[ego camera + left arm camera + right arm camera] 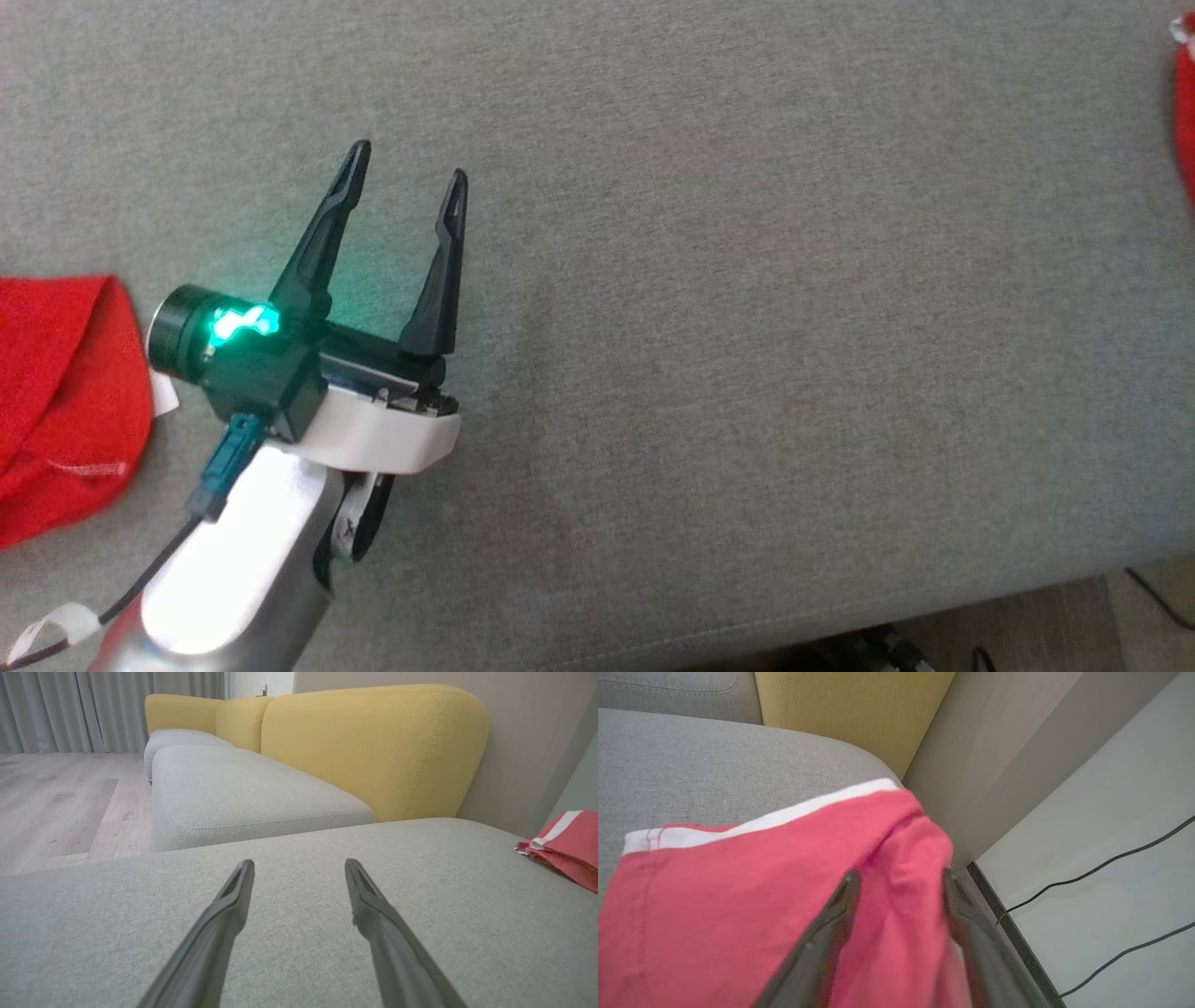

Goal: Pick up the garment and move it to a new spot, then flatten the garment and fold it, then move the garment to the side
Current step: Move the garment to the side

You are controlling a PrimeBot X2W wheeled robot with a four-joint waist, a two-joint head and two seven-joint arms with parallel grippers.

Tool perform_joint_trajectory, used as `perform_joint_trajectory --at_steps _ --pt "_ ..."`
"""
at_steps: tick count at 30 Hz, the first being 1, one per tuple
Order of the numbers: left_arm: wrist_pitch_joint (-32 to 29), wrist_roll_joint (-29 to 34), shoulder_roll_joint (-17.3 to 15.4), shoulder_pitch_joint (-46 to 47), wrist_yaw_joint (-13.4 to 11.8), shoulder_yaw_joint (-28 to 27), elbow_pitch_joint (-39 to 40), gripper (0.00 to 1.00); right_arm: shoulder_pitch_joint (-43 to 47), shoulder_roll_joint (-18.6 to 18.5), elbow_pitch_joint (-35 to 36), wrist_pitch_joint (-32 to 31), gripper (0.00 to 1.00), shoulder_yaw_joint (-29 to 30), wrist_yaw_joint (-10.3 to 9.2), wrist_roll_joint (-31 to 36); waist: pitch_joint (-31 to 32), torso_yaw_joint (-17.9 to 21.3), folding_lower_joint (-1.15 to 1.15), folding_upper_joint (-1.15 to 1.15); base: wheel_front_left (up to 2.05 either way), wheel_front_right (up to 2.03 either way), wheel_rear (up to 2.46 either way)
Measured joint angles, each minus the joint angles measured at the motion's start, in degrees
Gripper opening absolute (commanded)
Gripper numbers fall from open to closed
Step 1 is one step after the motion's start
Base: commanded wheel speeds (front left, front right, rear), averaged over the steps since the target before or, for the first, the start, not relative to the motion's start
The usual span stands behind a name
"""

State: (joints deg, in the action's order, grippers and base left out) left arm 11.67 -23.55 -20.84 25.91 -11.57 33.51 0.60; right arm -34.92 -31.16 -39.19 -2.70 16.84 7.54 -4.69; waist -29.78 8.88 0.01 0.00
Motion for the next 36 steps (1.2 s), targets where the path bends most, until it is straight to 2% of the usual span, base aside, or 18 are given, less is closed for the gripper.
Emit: perform_joint_trajectory --at_steps 5,9,15,22,27,32,36 --pt "0.52 -0.03 0.07 -0.04 0.04 -0.01 -1.29 1.00 0.04 2.38 -2.31 3.79 1.00 2.65 0.00 2.75 0.85 0.18 -0.01 0.00 0.00 0.00 0.00" --pt "0.92 -0.32 0.08 -0.68 -0.03 -0.13 -2.56 1.00 1.11 5.66 -0.09 7.57 1.00 2.33 -0.01 2.72 2.89 0.45 -0.01 0.00 0.00 0.00 0.00" --pt "1.13 -2.02 0.01 -5.82 -1.16 -0.43 -4.24 1.00 9.95 14.52 9.65 8.77 1.00 -3.00 0.00 1.86 7.60 0.89 -0.02 0.00 0.00 0.00 0.00" --pt "1.54 -3.61 -0.19 -9.61 -2.65 -2.19 -5.99 1.00 20.51 23.53 26.88 5.93 1.00 -9.64 -0.01 0.77 12.98 -1.04 -0.03 0.00 0.00 0.00 0.00" --pt "1.81 -4.85 -0.57 -12.27 -3.46 -3.87 -7.26 1.00 26.52 25.96 36.38 3.10 1.00 -14.57 -0.01 -1.44 16.04 -5.14 -0.02 0.00 0.00 0.00 0.00" --pt "2.09 -6.66 -2.10 -15.34 -4.60 -6.08 -7.67 1.00 30.86 27.21 41.70 1.65 1.00 -15.90 0.00 -2.42 19.12 -8.67 -0.02 0.00 0.00 0.00 0.00" --pt "2.03 -7.35 -2.41 -17.92 -5.08 -6.45 -7.69 1.00 34.46 27.93 43.76 0.97 1.00 -15.90 0.00 -3.19 21.13 -9.72 -0.02 0.00 0.00 0.00 0.00"
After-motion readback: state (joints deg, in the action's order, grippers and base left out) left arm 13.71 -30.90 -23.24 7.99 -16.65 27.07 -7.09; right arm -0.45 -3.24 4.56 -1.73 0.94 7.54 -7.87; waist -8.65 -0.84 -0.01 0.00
